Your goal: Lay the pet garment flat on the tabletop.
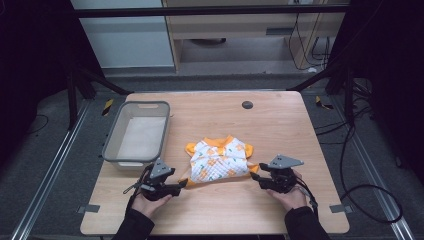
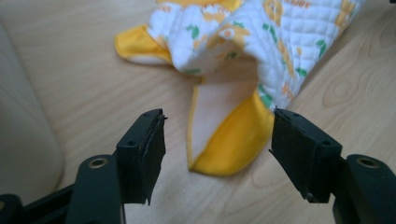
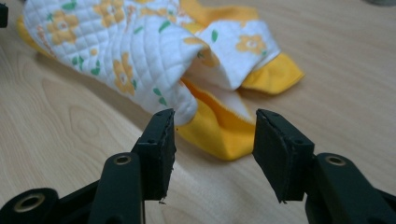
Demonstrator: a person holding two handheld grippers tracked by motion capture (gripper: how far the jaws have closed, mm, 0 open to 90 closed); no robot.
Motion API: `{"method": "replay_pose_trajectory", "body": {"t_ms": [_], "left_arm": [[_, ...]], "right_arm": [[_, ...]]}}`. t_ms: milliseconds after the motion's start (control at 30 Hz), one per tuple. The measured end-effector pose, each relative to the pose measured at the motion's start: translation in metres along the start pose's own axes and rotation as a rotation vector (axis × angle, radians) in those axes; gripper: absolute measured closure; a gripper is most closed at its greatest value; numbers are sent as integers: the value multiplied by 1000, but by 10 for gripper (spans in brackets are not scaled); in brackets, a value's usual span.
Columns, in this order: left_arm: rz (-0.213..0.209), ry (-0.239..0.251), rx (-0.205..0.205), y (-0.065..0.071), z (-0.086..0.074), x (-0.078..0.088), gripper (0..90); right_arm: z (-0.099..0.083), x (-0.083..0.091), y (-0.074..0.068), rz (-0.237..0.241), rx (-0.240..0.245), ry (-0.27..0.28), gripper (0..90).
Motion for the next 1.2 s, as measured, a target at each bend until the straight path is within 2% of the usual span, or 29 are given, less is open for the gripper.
{"method": "replay_pose_trajectory", "body": {"t_ms": [33,100,133,167,267,333,433,500,533,600,667,733,800,833,867,900,933,967,1000,1033,1067,1133,1167,1200], "left_arm": [[-11,-25,-11,4,-5,-5,365],[-12,-38,-20,6,-7,-7,380],[-14,-47,-29,8,-9,-9,380],[-15,-60,-51,11,-10,-12,386],[-20,-73,-55,13,-12,-14,418],[-22,-79,-55,14,-12,-16,491],[-20,-88,-60,14,-11,-16,643],[-37,-99,-60,16,-9,-15,757],[-37,-99,-60,16,-9,-15,814],[-50,-104,-62,18,-8,-14,856],[-70,-92,-58,20,-5,-8,863],[-91,-60,-42,22,0,-1,864],[-100,-48,-34,23,2,3,864],[-110,-29,-28,23,5,9,863],[-123,-12,-20,24,7,14,863],[-141,26,-6,26,12,26,863],[-141,26,-6,26,12,26,862],[-164,50,10,30,14,37,861],[-164,50,10,30,14,37,860],[-188,61,23,35,14,46,857],[-188,61,23,35,14,46,856],[-214,72,35,39,12,52,853],[-212,57,39,41,8,53,841],[-212,57,39,41,8,53,833]], "right_arm": [[-5,-6,-4,6,31,-25,500],[-7,-11,-6,12,59,-32,522],[-7,-11,-6,12,59,-32,522],[-9,-17,-8,13,78,-52,553],[-12,-22,-8,9,88,-76,600],[-12,-24,-7,12,83,-79,648],[-11,-23,-6,6,74,-92,773],[-10,-22,-7,12,69,-97,847],[-10,-22,-7,12,69,-97,847],[-8,-20,-9,26,70,-97,865],[-3,-14,-14,50,63,-88,872],[0,-7,-17,73,47,-71,873],[2,-2,-18,81,43,-62,873],[6,10,-21,102,35,-44,873],[6,10,-21,102,35,-44,873],[9,23,-24,123,18,-23,873],[9,23,-24,123,18,-23,873],[11,38,-31,159,-8,-8,873],[11,38,-31,159,-8,-8,873],[10,47,-37,183,-22,-3,872],[10,47,-37,183,-22,-3,872],[8,57,-43,211,-41,2,872],[6,64,-48,231,-56,1,869],[6,64,-48,231,-56,1,869]]}}
Point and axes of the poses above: each handheld gripper's, and its own axes: x roughly backward along the jaws, z roughly out of its top, y roughly to its right, the point moved 5 cm from there along -x, roughly forward along the jaws, and after that the axes turned 1 degree about y, right-handed, at the moved point
